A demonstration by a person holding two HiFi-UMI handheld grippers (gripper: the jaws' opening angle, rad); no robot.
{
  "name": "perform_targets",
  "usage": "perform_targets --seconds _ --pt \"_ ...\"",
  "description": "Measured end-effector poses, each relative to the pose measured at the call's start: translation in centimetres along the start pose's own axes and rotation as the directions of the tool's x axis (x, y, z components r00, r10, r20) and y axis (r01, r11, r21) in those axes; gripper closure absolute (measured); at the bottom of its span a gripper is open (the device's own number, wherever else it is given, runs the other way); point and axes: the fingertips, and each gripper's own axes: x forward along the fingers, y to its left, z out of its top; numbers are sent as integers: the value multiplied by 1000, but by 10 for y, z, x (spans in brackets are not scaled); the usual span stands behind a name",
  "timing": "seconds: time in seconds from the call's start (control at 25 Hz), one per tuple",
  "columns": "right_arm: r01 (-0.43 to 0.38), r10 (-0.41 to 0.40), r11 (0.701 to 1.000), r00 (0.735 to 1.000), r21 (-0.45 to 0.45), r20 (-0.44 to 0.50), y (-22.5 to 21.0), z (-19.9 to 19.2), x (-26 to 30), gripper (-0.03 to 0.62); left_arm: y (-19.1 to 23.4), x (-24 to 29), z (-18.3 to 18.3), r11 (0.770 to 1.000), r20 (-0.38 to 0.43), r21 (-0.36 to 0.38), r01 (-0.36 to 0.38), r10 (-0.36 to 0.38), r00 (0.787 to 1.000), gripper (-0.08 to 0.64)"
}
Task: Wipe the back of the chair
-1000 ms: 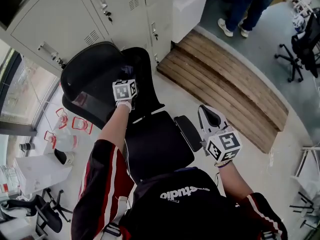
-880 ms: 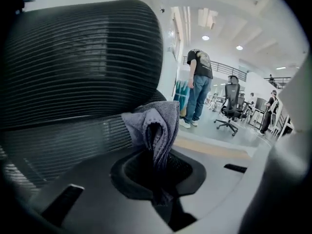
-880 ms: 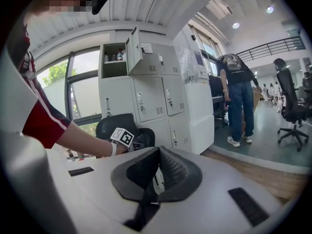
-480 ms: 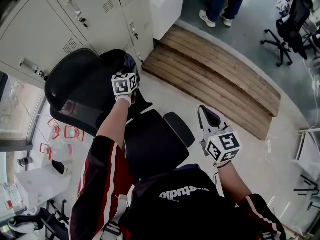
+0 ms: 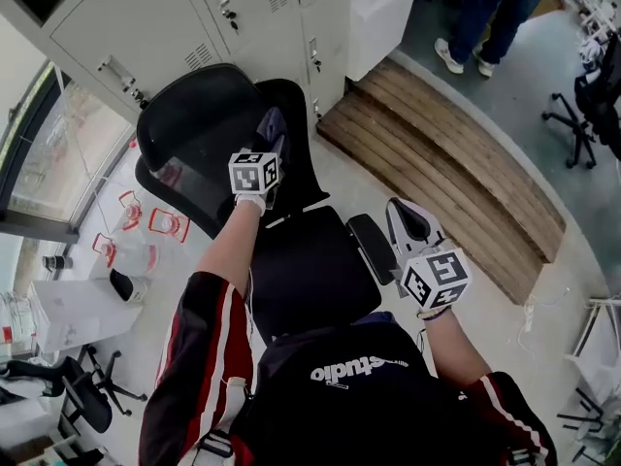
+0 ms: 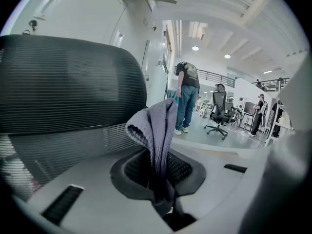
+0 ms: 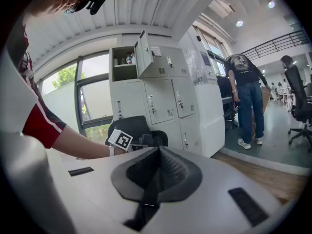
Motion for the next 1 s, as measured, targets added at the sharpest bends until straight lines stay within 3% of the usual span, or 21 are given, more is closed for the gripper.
perform_targets --seconds 0.16,0.32,0.48,0.68,0.8,1.0 --pt "-94 94 995 996 -23 1 41 -1 14 595 25 -65 -20 998 24 -21 -60 60 998 505" --pt "-187 186 981 982 -46 -10 80 -1 25 595 69 -137 -50 983 16 -66 -173 174 985 505" --pt "-278 276 959 960 -59 -36 122 -10 38 595 120 -210 -81 945 0 -115 -306 308 951 505" --pt "-369 362 926 928 -84 -84 172 -24 55 595 184 -289 -122 877 -35 -169 -450 450 892 505" --pt "-394 384 914 917 -100 -110 187 -31 62 595 210 -314 -146 849 -68 -176 -498 494 867 505" --pt "-390 373 915 916 -107 -151 189 -46 76 595 243 -316 -169 832 -101 -169 -528 518 849 505"
